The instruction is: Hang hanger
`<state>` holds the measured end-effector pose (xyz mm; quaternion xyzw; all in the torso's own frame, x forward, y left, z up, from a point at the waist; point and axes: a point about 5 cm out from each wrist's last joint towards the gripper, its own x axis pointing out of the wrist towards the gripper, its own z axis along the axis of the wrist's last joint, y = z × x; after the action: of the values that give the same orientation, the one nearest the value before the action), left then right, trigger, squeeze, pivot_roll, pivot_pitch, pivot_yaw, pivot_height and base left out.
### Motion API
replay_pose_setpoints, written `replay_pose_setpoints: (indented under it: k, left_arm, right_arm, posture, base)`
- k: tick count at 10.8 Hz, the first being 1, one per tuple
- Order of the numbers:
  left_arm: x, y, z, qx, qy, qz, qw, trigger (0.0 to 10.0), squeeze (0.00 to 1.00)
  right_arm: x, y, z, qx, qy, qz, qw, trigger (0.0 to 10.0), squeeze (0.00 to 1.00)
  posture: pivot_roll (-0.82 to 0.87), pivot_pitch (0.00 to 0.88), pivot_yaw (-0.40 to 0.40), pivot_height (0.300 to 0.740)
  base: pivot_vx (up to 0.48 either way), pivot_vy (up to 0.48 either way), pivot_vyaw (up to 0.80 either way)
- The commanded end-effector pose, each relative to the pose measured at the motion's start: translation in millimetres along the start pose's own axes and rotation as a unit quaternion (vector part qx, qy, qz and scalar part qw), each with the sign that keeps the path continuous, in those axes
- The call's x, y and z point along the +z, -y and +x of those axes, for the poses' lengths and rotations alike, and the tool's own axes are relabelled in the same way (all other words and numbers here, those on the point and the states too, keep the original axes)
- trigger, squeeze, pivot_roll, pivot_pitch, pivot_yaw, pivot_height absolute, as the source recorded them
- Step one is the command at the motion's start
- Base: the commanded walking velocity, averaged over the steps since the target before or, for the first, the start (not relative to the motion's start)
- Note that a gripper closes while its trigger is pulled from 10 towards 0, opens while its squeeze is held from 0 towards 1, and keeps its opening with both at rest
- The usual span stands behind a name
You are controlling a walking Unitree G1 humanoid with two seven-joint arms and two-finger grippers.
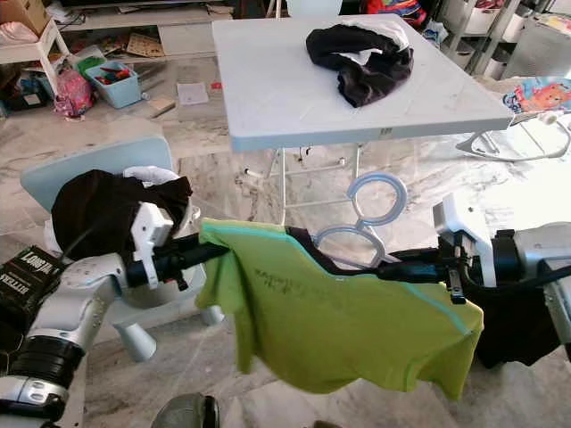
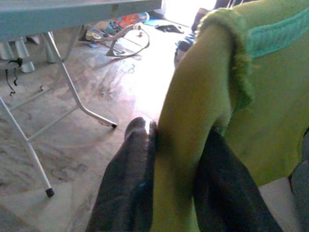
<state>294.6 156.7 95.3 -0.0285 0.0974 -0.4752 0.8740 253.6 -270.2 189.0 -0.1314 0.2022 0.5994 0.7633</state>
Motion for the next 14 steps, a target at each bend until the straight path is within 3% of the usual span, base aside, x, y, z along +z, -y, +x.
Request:
replay_pose_setpoints:
  k: [1, 6, 7, 10, 12, 14]
  left_arm:
    - [6, -4.5, -3.5, 0.011, 0.008, 0.006, 1.000, 0.0, 0.00]
    - [5, -11.8, -11.9, 0.039, 0.023, -0.011, 0.999, 0.0, 0.00]
    - [-2, -17.1, -19.0, 0.071, 0.032, -0.037, 0.996, 0.0, 0.00]
    - [-47, -25.0, -57.7, 0.172, -0.009, -0.092, 0.981, 0.0, 0.00]
    - [-63, -19.8, -66.9, 0.196, -0.018, -0.116, 0.973, 0.0, 0.00]
    - [-71, -17.9, -69.0, 0.209, -0.022, -0.121, 0.970, 0.0, 0.00]
  right_arm:
    - [11, 1.9, -4.4, -0.003, 0.005, -0.025, 1.000, 10.0, 0.00]
    - [11, 2.9, -7.1, -0.004, 0.005, -0.022, 1.000, 10.0, 0.00]
    - [18, 4.1, -7.4, -0.007, 0.050, -0.008, 0.999, 10.0, 0.00]
    - [37, 8.3, -15.5, -0.020, 0.152, 0.021, 0.988, 10.0, 0.00]
    - [57, 17.4, -22.9, -0.047, 0.226, 0.024, 0.973, 10.0, 0.00]
    - [54, 26.0, -23.9, -0.090, 0.214, 0.013, 0.972, 10.0, 0.00]
  posture:
    - [-0.12, 0.000, -0.038, 0.740]
    - [-0.12, 0.000, -0.042, 0.740]
    - [-0.12, 0.000, -0.039, 0.740]
    - [-0.11, 0.000, -0.036, 0.740]
    - [-0.11, 0.000, -0.039, 0.740]
    - [-0.11, 0.000, -0.040, 0.740]
  base:
    - [0.000, 0.000, 0.00]
    - [0.000, 0.000, 0.00]
    - [0.000, 0.000, 0.00]
    - [0.000, 0.000, 0.00]
    - [0.000, 0.000, 0.00]
    - [0.000, 0.000, 0.00]
